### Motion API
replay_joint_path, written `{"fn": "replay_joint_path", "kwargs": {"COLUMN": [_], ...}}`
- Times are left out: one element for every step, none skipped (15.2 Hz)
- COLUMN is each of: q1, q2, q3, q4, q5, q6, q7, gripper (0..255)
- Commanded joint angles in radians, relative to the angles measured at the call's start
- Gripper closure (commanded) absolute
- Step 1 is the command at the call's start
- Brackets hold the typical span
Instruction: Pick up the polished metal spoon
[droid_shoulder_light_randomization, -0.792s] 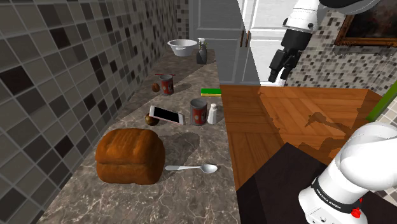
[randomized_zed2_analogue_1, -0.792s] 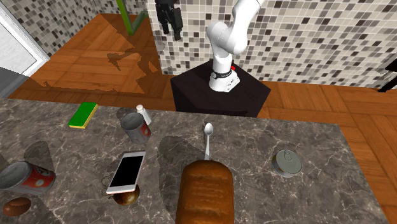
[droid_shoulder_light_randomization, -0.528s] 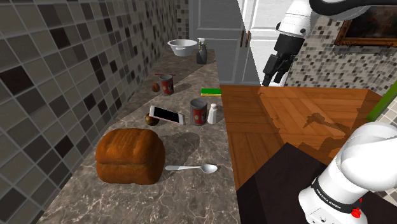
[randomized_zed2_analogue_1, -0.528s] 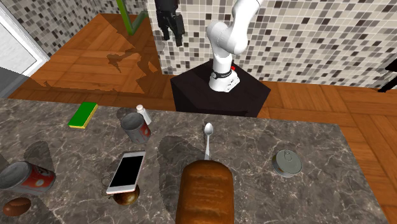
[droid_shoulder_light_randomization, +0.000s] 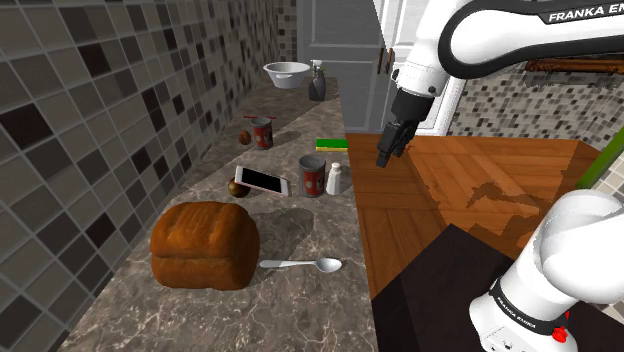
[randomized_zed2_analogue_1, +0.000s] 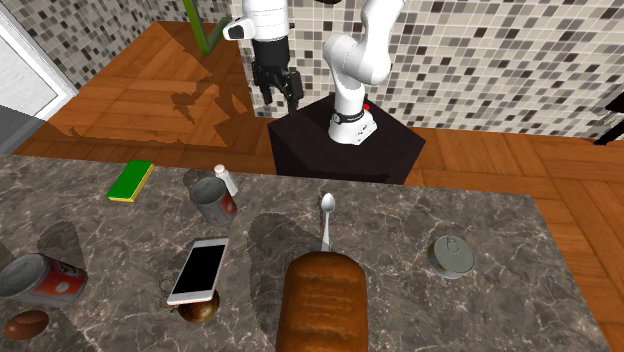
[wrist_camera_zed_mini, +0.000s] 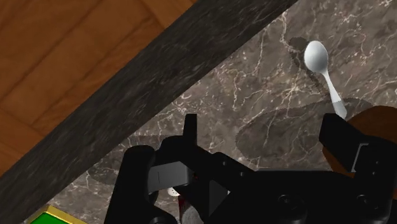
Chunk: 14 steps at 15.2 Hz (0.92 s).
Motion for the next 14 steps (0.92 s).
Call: {"fn": "replay_joint_path", "kwargs": {"q1": [0.026, 0.039, 0.051, 0.063, 0.076, 0.088, 0.099, 0.111, 0.122, 0.132, 0.142, 0.152, 0.161, 0.170], "q2": [0.037, 0.056, 0.077, 0.098, 0.121, 0.144, 0.168, 0.194, 0.220, 0.247, 0.274, 0.303, 0.332, 0.361], "q3": [0.027, 0.041, 0.054, 0.068, 0.081, 0.095, 0.108, 0.122, 0.136, 0.150, 0.164, 0.177, 0.191, 0.205], "q4": [-0.015, -0.021, -0.027, -0.031, -0.034, -0.037, -0.038, -0.038, -0.037, -0.035, -0.032, -0.028, -0.023, -0.017], "q5": [0.019, 0.028, 0.036, 0.045, 0.053, 0.060, 0.067, 0.073, 0.079, 0.083, 0.087, 0.090, 0.092, 0.092], "q6": [0.065, 0.097, 0.129, 0.160, 0.192, 0.223, 0.255, 0.286, 0.317, 0.348, 0.379, 0.409, 0.439, 0.468], "q7": [-0.007, -0.011, -0.014, -0.018, -0.022, -0.025, -0.029, -0.032, -0.035, -0.038, -0.041, -0.043, -0.045, -0.046], "gripper": [0, 0, 0, 0, 0, 0, 0, 0, 0, 0, 0, 0, 0, 0]}}
